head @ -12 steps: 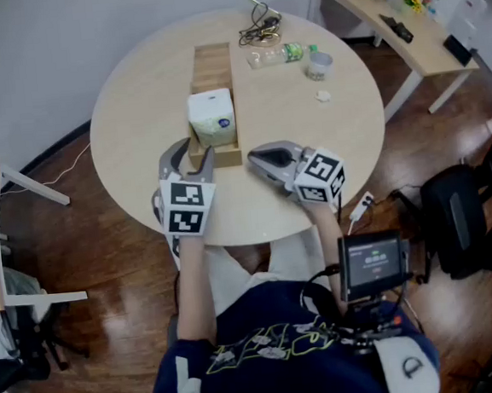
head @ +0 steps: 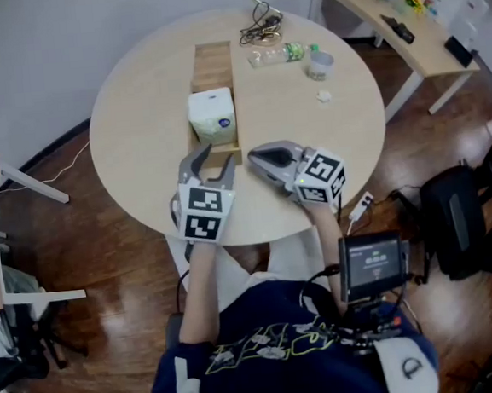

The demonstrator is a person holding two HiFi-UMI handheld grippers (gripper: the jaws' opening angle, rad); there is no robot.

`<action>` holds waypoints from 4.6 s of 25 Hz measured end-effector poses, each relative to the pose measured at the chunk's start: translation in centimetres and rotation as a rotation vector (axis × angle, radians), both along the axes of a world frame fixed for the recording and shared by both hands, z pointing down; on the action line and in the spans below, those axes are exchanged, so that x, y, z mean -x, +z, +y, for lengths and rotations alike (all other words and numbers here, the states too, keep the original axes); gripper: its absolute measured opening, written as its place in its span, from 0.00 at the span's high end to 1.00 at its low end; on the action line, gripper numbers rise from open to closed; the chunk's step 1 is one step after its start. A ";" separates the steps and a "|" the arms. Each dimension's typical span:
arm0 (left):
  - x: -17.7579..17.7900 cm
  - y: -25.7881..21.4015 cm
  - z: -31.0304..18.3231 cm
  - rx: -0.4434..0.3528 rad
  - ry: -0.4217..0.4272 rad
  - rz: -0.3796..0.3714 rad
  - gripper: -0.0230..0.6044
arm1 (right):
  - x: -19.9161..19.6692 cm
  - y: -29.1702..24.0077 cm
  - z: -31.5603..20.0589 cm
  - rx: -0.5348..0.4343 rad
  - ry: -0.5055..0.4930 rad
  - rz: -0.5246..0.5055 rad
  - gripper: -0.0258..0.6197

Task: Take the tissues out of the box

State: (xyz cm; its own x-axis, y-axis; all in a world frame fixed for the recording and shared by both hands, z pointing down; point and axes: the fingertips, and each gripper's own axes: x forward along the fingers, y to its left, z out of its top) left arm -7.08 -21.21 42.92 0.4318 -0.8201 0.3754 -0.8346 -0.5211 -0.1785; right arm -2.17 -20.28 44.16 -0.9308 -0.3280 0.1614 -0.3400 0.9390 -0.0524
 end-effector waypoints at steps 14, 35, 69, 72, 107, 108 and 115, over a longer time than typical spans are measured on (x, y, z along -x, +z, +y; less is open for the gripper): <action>12.0 -0.7 -3.2 -0.070 -0.270 0.066 0.56 | 0.1 -0.1 0.0 -0.004 0.003 -0.002 0.96; 9.4 0.0 0.5 -0.053 -0.167 0.151 0.59 | 0.1 0.0 0.2 -0.002 -0.003 -0.004 0.96; 5.5 3.0 2.6 0.091 0.074 0.296 0.94 | 0.2 -0.3 0.3 -0.008 0.000 -0.003 0.96; 5.3 2.7 2.9 0.062 0.090 0.302 0.96 | 0.0 -0.3 0.4 -0.008 -0.001 -0.003 0.96; 5.3 0.9 4.3 -0.047 0.156 0.335 0.96 | 0.0 -0.6 0.6 -0.005 0.007 -0.003 0.96; 5.3 0.9 4.3 -0.048 0.157 0.334 0.96 | 0.0 -0.5 0.6 -0.003 0.008 -0.001 0.96; 5.3 1.4 4.2 -0.032 0.154 0.326 0.96 | 0.1 -0.2 0.6 -0.002 0.001 0.002 0.96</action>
